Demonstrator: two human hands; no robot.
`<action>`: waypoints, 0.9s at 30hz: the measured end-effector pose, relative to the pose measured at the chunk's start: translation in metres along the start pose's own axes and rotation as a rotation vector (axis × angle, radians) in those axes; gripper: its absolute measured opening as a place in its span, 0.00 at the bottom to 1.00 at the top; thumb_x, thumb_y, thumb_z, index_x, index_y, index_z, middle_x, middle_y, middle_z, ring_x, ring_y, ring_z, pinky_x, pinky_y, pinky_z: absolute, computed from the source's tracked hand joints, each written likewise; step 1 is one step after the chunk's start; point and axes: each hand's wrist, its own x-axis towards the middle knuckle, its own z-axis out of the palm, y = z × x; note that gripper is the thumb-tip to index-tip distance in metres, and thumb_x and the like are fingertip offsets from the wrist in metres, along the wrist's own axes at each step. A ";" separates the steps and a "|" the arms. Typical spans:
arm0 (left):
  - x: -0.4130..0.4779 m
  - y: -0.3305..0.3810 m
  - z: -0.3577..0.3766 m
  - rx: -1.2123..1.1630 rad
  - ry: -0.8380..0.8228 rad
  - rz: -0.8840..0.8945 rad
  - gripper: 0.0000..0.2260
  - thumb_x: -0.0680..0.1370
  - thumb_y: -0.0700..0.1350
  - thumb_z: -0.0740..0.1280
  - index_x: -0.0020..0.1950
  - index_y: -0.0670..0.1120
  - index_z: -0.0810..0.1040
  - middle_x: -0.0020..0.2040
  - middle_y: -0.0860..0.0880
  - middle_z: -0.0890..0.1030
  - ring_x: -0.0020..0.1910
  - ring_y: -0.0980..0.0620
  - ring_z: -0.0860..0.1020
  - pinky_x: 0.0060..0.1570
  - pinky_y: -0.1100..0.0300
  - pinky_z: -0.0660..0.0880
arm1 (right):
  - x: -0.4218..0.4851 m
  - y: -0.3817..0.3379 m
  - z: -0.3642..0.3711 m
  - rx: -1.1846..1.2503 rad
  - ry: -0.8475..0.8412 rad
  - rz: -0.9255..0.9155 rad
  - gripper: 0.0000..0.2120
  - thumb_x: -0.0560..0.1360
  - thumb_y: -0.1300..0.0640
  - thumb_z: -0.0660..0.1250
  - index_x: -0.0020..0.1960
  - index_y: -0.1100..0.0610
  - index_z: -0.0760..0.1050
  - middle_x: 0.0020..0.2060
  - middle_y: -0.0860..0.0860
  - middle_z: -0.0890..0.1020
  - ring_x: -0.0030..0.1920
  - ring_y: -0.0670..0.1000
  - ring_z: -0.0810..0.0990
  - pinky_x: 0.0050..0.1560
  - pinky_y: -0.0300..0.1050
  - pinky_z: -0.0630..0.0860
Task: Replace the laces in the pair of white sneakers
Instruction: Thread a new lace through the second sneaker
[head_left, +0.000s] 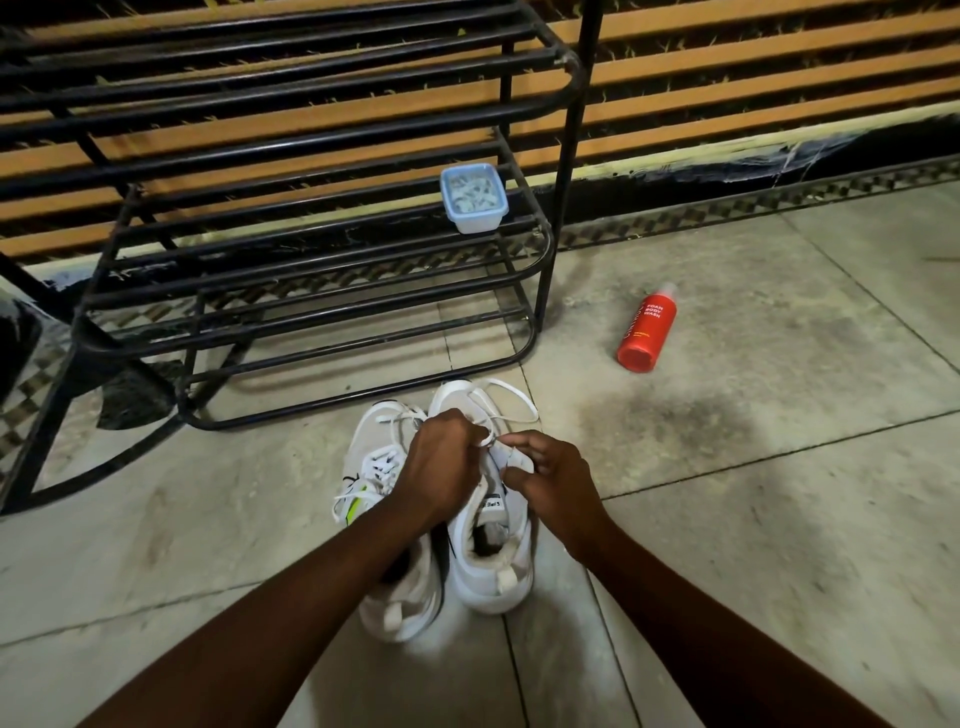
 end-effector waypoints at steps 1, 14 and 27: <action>0.001 -0.002 0.000 -0.015 -0.004 -0.001 0.08 0.71 0.33 0.67 0.38 0.44 0.81 0.39 0.41 0.79 0.43 0.39 0.78 0.41 0.52 0.72 | 0.001 0.000 0.000 0.036 -0.010 0.018 0.17 0.68 0.66 0.74 0.54 0.51 0.83 0.48 0.43 0.87 0.50 0.42 0.84 0.54 0.40 0.79; 0.000 0.001 0.001 -0.164 0.018 -0.184 0.07 0.72 0.34 0.66 0.35 0.41 0.80 0.32 0.43 0.80 0.38 0.43 0.80 0.42 0.50 0.77 | 0.007 0.003 0.000 0.163 -0.061 0.080 0.21 0.65 0.69 0.76 0.52 0.48 0.84 0.47 0.46 0.87 0.52 0.47 0.85 0.59 0.50 0.81; -0.005 0.015 -0.003 -0.015 -0.008 -0.067 0.03 0.68 0.38 0.70 0.37 0.45 0.82 0.37 0.46 0.78 0.38 0.46 0.76 0.37 0.54 0.71 | 0.008 0.002 0.000 0.080 -0.088 0.051 0.21 0.66 0.64 0.76 0.57 0.51 0.85 0.49 0.45 0.87 0.53 0.45 0.84 0.60 0.49 0.79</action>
